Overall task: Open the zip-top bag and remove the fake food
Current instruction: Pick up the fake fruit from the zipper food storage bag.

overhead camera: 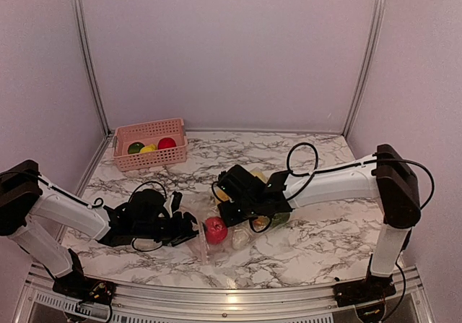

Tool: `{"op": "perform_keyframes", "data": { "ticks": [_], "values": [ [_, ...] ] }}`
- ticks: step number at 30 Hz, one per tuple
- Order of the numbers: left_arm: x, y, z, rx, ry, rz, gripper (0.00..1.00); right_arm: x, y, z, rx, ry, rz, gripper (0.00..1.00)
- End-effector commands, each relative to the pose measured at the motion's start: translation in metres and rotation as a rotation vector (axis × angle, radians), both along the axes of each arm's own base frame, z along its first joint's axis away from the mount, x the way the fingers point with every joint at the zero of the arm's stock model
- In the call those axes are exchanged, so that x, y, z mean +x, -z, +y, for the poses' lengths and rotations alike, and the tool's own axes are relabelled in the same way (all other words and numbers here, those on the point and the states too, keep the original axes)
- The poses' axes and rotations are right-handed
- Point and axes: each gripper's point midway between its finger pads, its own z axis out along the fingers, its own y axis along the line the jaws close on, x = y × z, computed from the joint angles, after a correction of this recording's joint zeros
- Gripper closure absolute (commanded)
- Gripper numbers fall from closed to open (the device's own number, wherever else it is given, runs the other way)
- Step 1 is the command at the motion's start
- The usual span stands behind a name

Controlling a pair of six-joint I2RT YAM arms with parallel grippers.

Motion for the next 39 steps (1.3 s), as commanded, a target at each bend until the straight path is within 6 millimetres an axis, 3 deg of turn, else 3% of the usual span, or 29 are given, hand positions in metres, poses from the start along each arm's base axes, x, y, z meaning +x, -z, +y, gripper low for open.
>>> {"op": "perform_keyframes", "data": {
  "ticks": [1,7,13,29,39],
  "values": [
    [0.001,-0.024,-0.011,-0.068,0.031,-0.067,0.42,-0.006,-0.019,0.009,0.019,-0.013,-0.004,0.46],
    [0.001,-0.024,-0.015,-0.073,0.044,-0.071,0.41,-0.004,-0.040,0.003,0.037,0.013,-0.025,0.63],
    [0.002,-0.023,-0.018,-0.072,0.051,-0.069,0.39,-0.016,-0.036,0.003,0.043,-0.017,0.006,0.73],
    [0.003,-0.005,-0.025,0.029,0.086,-0.060,0.29,-0.040,0.009,0.012,0.030,-0.080,0.104,0.72],
    [0.000,0.013,-0.023,0.192,0.105,-0.064,0.16,-0.045,0.014,0.022,0.075,-0.107,0.129,0.62]
  ]
}}
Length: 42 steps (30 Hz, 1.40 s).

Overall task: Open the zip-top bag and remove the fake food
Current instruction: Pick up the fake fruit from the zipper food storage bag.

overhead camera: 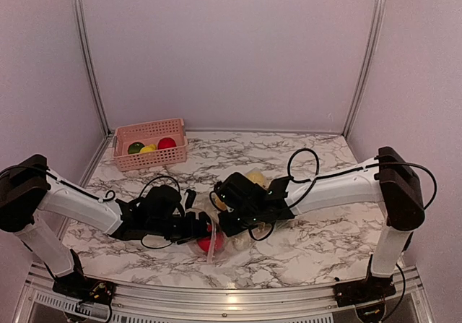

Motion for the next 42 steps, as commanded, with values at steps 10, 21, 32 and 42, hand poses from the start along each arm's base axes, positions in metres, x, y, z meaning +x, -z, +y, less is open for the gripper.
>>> {"op": "perform_keyframes", "data": {
  "ticks": [10,21,32,42],
  "values": [
    [-0.006,0.019,0.008,0.279,0.030,-0.049,0.16,-0.007,0.007,0.010,0.038,-0.021,0.022,0.47],
    [-0.004,0.005,0.022,0.356,-0.006,-0.107,0.36,-0.004,0.001,0.005,0.037,0.004,0.000,0.41],
    [-0.008,-0.012,0.052,0.372,-0.069,-0.122,0.41,0.001,-0.010,0.002,0.055,0.028,-0.022,0.39],
    [-0.001,-0.041,0.084,0.385,-0.189,-0.181,0.41,0.005,-0.031,0.007,0.092,0.028,-0.053,0.39]
  ]
}}
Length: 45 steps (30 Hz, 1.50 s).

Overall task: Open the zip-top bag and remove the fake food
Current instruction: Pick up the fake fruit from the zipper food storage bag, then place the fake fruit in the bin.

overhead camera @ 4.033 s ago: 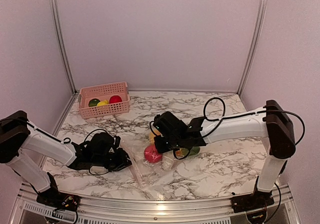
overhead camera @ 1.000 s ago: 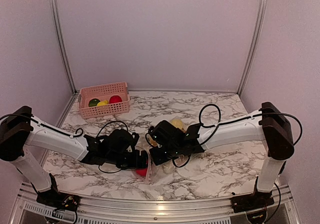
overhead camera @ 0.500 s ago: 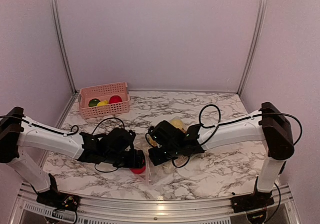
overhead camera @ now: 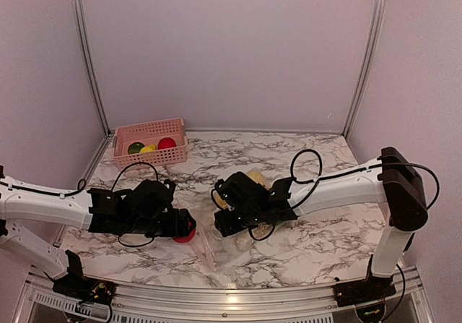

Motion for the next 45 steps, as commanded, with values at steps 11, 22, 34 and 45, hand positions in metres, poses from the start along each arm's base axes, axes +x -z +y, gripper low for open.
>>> {"op": "perform_keyframes", "data": {
  "ticks": [11,22,34,45],
  "values": [
    [0.037,-0.064,0.033,0.012,-0.137,-0.168,0.41,0.008,-0.063,0.000,0.094,0.023,-0.101,0.36],
    [0.156,-0.137,0.072,0.003,-0.288,-0.333,0.41,0.008,-0.097,-0.026,0.128,0.075,-0.165,0.29],
    [0.289,-0.132,0.122,0.034,-0.442,-0.333,0.41,0.001,-0.114,-0.061,0.149,0.139,-0.190,0.25],
    [0.356,-0.091,0.153,0.022,-0.498,-0.258,0.40,-0.002,-0.125,-0.075,0.168,0.164,-0.204,0.18]
  ]
}}
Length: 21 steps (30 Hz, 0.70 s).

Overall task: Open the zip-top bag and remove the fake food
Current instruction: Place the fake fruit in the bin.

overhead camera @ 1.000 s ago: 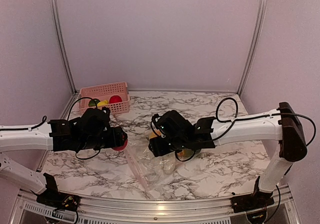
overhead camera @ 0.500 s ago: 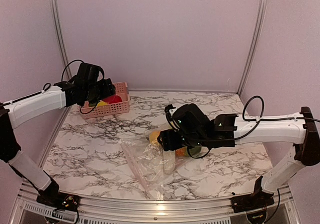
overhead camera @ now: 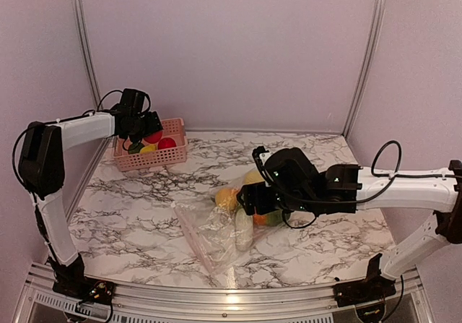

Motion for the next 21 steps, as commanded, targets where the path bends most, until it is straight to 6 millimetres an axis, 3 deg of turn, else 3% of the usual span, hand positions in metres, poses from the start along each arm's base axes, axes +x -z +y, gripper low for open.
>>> {"op": "perform_keyframes", "data": {
  "ticks": [1,6,11,21],
  "values": [
    [0.024,-0.006,0.005,-0.020,0.011,-0.029,0.39,-0.002,-0.004,-0.010,-0.008,0.024,-0.005,0.17],
    [0.042,0.011,0.017,-0.022,-0.008,0.012,0.34,-0.002,-0.005,-0.013,-0.011,0.033,-0.004,0.12],
    [0.056,0.015,0.022,-0.022,-0.009,0.027,0.24,-0.003,-0.006,-0.017,-0.010,0.041,-0.004,0.08],
    [0.060,0.017,0.026,-0.017,-0.011,0.039,0.03,-0.004,-0.006,-0.020,-0.015,0.045,-0.004,0.03]
  ]
}}
